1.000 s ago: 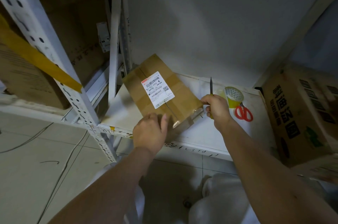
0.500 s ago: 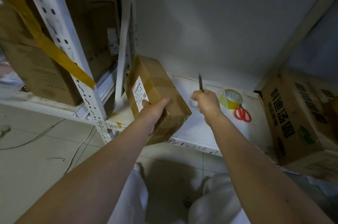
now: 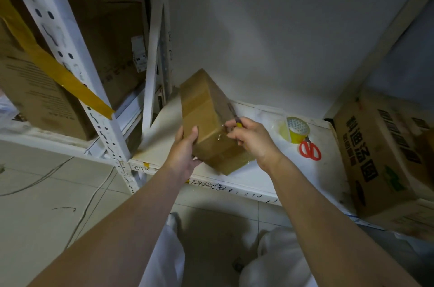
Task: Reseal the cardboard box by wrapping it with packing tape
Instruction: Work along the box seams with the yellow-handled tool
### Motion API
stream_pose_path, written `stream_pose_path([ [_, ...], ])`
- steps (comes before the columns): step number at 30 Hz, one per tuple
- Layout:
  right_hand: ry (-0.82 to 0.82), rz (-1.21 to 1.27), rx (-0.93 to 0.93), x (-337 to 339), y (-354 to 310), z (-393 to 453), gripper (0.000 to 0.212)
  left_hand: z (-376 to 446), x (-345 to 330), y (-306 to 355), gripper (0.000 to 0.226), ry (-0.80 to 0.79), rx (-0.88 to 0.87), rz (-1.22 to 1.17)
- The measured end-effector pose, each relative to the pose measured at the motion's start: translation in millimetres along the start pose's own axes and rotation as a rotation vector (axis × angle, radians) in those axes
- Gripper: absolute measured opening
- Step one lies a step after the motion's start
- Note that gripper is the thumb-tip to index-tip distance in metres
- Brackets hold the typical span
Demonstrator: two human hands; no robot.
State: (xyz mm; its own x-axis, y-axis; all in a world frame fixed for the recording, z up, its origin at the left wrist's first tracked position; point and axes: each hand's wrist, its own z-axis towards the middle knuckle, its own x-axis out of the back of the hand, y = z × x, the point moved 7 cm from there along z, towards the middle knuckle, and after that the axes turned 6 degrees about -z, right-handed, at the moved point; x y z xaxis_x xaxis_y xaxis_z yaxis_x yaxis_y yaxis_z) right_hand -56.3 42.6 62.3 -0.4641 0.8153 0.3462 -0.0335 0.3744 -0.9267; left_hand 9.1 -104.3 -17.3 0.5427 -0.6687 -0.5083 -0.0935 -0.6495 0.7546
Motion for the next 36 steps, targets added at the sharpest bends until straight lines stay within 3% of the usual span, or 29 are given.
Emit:
stream_pose_path([
  [4, -0.047, -0.077, -0.016, -15.4, 13.6, 4.4, 0.026, 11.9, 21.6, -21.0, 0.045, 0.061, 0.055, -0.023],
  [8, -0.137, -0.092, -0.045, -41.3, 27.3, 7.4, 0.031, 19.9, 47.7, -17.9, 0.035, 0.266, 0.076, 0.155],
  [13, -0.215, -0.041, -0.123, -65.2, 34.8, 9.2, 0.027, 17.5, 49.0, -4.4, 0.045, 0.224, 0.149, 0.263],
  [18, -0.093, 0.206, -0.297, -49.5, 55.0, 13.7, 0.007, 25.6, 54.5, 7.7, 0.048, 0.262, 0.025, 0.398],
  [21, -0.054, 0.316, -0.329, -26.2, 63.6, 12.8, 0.004, 27.2, 45.7, 19.3, 0.048, 0.279, -0.141, 0.706],
  [23, -0.007, 0.288, -0.326, -6.8, 69.5, 10.7, 0.008, 22.3, 32.2, 26.7, 0.049, 0.319, -0.263, 1.197],
  [26, 0.122, 0.061, -0.325, 22.7, 81.6, 6.1, 0.012, 12.7, -7.4, 24.8, 0.051, 0.2, -0.46, 1.655],
  [29, 0.175, -0.238, -0.346, 39.1, 91.1, -3.2, 0.015, 9.7, -36.5, 4.9, 0.058, -0.006, -0.444, 1.881],
  [32, 0.138, -0.711, -0.275, 45.6, 86.6, -14.7, 0.026, 12.1, -45.9, -15.3, 0.063, -0.128, -0.356, 1.972],
  [36, 0.088, -0.999, -0.151, 41.7, 79.2, -25.2, 0.044, 15.3, -40.2, -28.4, 0.064, -0.163, -0.303, 2.0],
])
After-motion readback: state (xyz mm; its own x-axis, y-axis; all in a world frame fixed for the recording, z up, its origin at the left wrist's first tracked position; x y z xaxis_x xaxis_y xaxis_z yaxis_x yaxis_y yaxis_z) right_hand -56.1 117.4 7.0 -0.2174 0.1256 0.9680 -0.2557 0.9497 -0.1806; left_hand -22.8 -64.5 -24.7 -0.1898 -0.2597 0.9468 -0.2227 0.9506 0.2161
